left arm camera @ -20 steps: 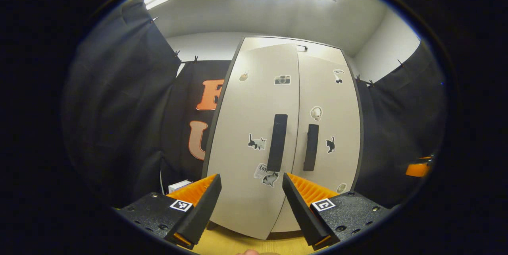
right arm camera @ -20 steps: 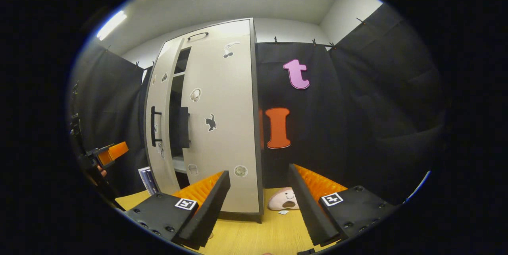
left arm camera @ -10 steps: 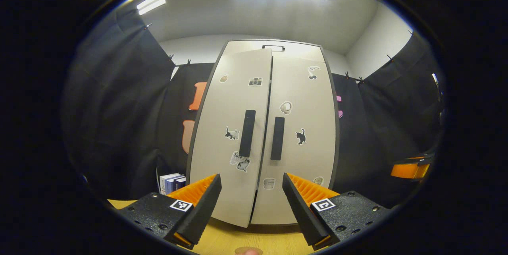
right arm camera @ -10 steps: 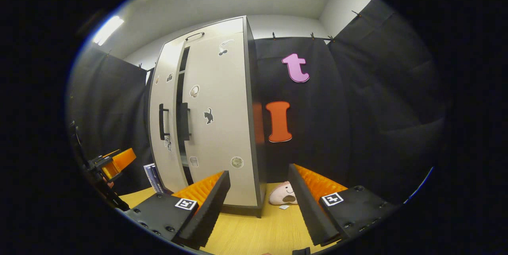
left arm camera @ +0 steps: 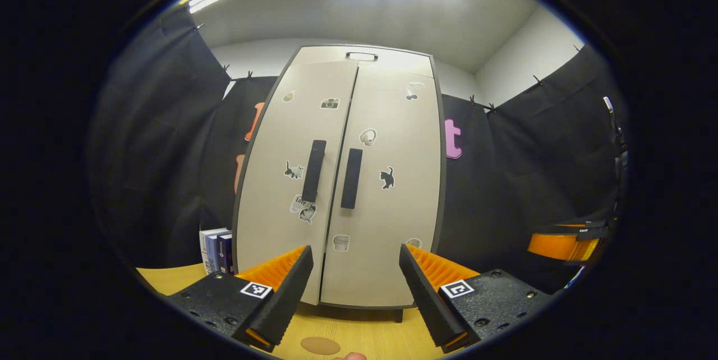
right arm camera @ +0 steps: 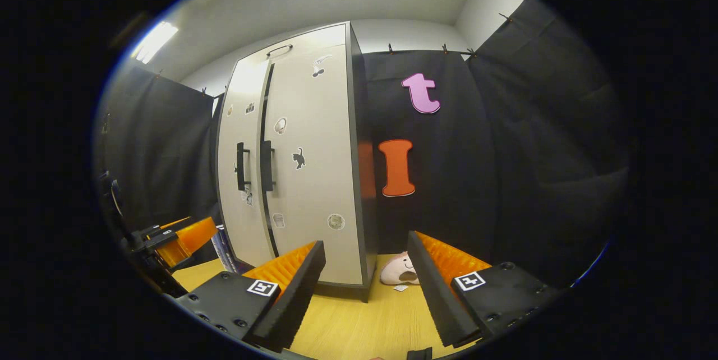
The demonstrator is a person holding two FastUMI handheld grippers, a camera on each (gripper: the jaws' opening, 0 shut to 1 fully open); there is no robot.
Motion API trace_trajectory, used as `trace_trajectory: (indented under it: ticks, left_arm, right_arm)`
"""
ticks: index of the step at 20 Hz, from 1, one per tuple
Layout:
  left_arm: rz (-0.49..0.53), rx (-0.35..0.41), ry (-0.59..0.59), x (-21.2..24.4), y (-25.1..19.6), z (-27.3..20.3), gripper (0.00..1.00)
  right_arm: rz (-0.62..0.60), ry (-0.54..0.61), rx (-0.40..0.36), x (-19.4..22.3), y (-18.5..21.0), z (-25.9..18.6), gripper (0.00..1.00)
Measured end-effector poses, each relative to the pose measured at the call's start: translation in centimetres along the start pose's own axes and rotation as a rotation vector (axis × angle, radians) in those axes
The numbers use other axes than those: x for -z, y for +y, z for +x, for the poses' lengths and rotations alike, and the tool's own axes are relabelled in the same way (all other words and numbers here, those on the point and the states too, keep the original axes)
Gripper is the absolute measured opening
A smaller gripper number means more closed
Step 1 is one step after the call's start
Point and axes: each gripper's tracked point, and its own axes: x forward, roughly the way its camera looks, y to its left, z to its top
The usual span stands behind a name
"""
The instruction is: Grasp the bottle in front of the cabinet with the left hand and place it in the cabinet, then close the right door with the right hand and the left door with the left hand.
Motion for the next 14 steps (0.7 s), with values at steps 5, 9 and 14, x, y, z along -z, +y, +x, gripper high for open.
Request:
trace_trajectory:
  ticks: [5, 9, 14]
  left_arm:
    - [0.007, 0.035, 0.013, 0.4, -1.3, -0.1, 0.94]
    - [0.014, 0.047, 0.003, 0.0, -1.9, 0.1, 0.94]
    - [0.023, 0.057, 0.001, 0.0, -2.0, 0.2, 0.94]
  right_arm:
    - [0.002, 0.005, 0.013, 0.2, -0.3, -0.7, 0.98]
    - [0.012, 0.012, 0.023, 0.4, -0.6, -1.1, 0.98]
    - [0.018, 0.008, 0.035, 0.2, -0.8, -1.4, 0.98]
